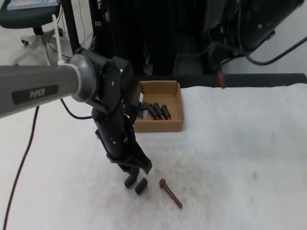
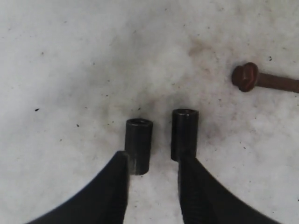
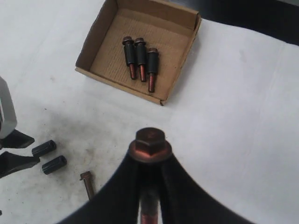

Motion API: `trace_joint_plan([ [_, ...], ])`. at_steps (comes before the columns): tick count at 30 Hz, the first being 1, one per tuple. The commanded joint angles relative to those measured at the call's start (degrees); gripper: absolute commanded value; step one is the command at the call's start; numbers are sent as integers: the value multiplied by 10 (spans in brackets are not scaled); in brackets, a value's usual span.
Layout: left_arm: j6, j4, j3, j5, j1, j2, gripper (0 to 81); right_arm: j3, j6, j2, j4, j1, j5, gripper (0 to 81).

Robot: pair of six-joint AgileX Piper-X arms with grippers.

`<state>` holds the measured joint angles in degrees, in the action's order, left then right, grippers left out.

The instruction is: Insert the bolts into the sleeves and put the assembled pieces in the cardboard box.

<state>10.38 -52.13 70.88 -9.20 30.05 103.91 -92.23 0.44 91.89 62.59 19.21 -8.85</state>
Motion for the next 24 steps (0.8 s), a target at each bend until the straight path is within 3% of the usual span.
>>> trace_joint_plan([
  [1,13,1,7,19,9,0,332,-2,-4,-22,3,-12,-9,8],
  [11,51,1,7,128,22,9,332,-2,-8,-24,19,-24,-37,8],
  [24,50,3,7,92,22,42,332,-2,-17,-24,19,-24,-40,8],
])
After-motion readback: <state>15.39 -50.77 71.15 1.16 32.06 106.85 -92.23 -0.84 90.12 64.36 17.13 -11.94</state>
